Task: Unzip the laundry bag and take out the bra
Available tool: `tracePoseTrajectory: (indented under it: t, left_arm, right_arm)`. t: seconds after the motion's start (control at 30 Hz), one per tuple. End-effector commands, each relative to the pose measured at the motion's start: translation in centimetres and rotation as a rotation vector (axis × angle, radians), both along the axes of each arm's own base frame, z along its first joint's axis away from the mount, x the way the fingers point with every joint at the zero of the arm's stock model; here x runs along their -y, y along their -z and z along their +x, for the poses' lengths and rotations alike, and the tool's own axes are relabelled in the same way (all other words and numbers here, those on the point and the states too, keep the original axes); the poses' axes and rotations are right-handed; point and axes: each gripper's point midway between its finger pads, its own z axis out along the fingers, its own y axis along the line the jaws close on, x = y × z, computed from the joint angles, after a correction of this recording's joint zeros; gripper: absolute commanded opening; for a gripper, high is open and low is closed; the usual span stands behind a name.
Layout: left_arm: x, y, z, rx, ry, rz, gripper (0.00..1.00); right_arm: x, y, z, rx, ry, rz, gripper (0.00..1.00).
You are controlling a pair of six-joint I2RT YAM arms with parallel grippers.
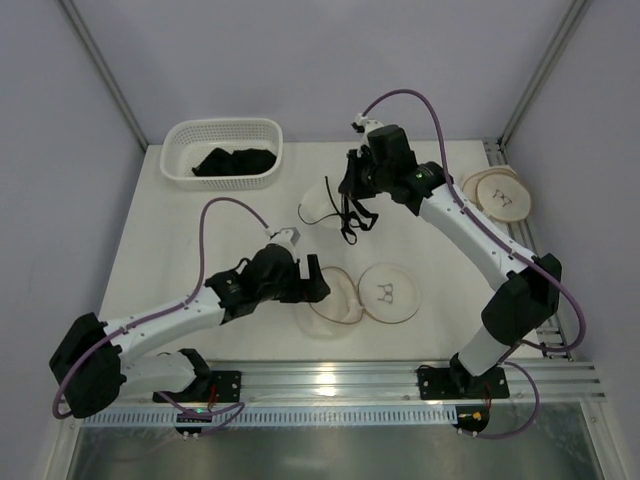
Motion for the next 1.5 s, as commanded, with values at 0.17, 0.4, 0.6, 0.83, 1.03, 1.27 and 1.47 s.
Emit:
tracePoseTrajectory:
  t: [0.17, 0.4, 0.6, 0.83, 1.03, 1.27, 1.47]
  left_arm:
    - [-1.8, -6.7, 1.7, 0.205, -0.145, -0.182, 0.99]
    - [-2.5, -10.0, 2.0, 0.458, -0.029, -0.174, 0.99]
    - [-1.2, -10.0, 3.5, 0.536, 0.069, -0.148, 0.99]
    - [-1.8, -12.9, 5.3, 0.703, 0.085, -0.105, 0.99]
    - [1.8, -15.5, 4.0, 0.754, 0.320, -0.165, 0.99]
    - [6.8, -16.2, 0.3, 0.663, 0.666, -0.348, 0.99]
    - [8.5, -15.3, -1.5, 0.542, 0.838, -0.397, 0.95]
  right_arm:
    - [-0.8, -0.1, -1.4, 0.021, -0.114, 0.031, 0.03]
    - [-1.9, -0.7, -4.9, -0.006, -0.293, 0.070, 0.03]
    - [-1.6, -1.4, -8.8, -0.027, -0.438, 0.090, 0.04]
    - [0.4, -1.3, -12.7, -0.054, -0.506, 0.050, 0.04]
    - [0.8, -0.6, -15.6, -0.089, -0.568, 0.055, 0.04]
    - [0.3, -1.8, -18.8, -0.072, -0.688, 0.134, 0.04]
    - [0.3, -3.3, -19.2, -0.029, -0.701, 0.159, 0.04]
